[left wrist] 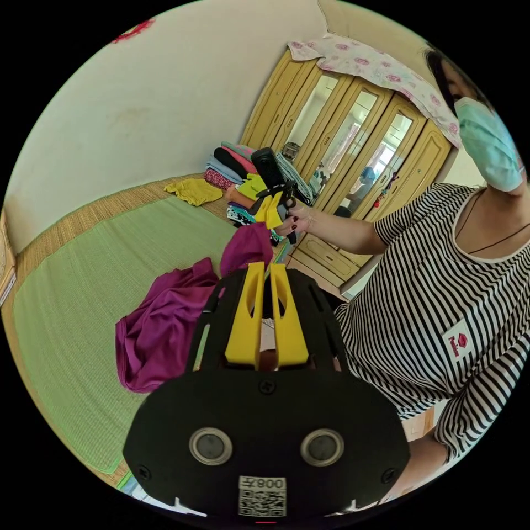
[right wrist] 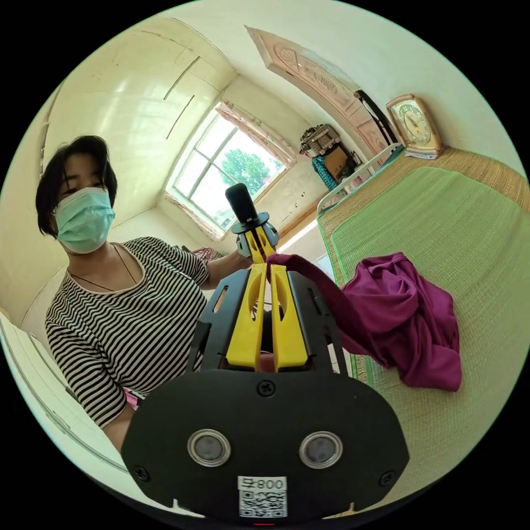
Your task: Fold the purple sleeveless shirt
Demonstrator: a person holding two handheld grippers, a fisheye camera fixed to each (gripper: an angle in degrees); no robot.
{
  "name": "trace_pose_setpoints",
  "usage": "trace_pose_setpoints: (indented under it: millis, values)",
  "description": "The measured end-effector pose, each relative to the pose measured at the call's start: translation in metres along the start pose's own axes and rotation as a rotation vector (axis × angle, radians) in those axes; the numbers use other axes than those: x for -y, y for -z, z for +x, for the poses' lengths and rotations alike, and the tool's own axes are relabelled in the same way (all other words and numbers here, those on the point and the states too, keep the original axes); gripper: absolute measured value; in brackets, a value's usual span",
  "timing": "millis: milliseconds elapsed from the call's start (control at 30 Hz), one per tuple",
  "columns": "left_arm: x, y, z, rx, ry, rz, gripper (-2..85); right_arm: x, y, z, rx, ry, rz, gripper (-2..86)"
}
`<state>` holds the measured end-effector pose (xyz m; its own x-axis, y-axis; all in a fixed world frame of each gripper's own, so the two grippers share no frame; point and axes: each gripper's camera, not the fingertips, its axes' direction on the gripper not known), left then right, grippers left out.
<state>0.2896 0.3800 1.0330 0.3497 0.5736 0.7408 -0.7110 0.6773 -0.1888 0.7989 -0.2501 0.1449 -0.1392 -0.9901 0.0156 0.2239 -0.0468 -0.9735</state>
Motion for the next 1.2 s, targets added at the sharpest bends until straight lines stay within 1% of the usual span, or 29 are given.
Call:
trace_pose_setpoints:
  millis: [67, 200, 300, 333, 467, 600, 633, 700, 800, 900, 967, 1067, 1200]
  values:
    - [-0.001, 0.012, 0.007, -0.021, 0.036, 0.068, 8.0, 0.008, -0.002, -0.013, -0.031, 0.026, -0.008, 0.7]
    - [0.013, 0.014, 0.023, 0.03, 0.04, 0.085, 9.9, 0.025, -0.015, -0.033, -0.057, 0.067, -0.048, 0.7]
    - [0.036, 0.004, 0.042, 0.018, -0.019, 0.041, 7.4, 0.034, -0.025, -0.043, -0.068, 0.09, -0.072, 0.6]
    - [0.044, 0.0, 0.05, 0.026, -0.043, 0.01, 5.1, 0.035, -0.026, -0.045, -0.073, 0.092, -0.076, 0.6]
    - [0.063, 0.009, 0.079, 0.108, -0.086, 0.006, 2.9, 0.038, -0.019, -0.056, -0.156, 0.08, -0.042, 0.5]
    - [0.076, 0.034, 0.102, 0.202, -0.088, 0.025, 2.4, 0.019, 0.003, -0.054, -0.268, 0.009, 0.052, 0.2]
    - [0.08, 0.047, 0.11, 0.228, -0.09, 0.058, 2.3, 0.014, 0.004, -0.052, -0.29, -0.011, 0.057, 0.1]
    - [0.087, 0.067, 0.123, 0.246, -0.097, 0.108, 2.2, -0.01, -0.001, -0.037, -0.403, -0.132, 0.045, 0.1]
    - [0.101, 0.1, 0.149, 0.298, -0.131, 0.192, 2.1, -0.042, -0.03, -0.005, -0.404, -0.282, 0.003, 0.1]
    - [0.12, 0.128, 0.181, 0.351, -0.181, 0.258, 2.1, -0.061, -0.066, 0.022, -0.384, -0.377, -0.012, 0.0]
    - [0.135, 0.151, 0.207, 0.38, -0.215, 0.314, 2.1, -0.062, -0.084, 0.032, -0.388, -0.402, -0.012, 0.0]
    - [0.152, 0.177, 0.237, 0.408, -0.231, 0.358, 2.1, -0.053, -0.096, 0.037, -0.452, -0.42, -0.004, 0.1]
    - [0.167, 0.199, 0.273, 0.438, -0.253, 0.396, 2.1, -0.036, -0.085, 0.025, -0.557, -0.397, 0.038, 0.2]
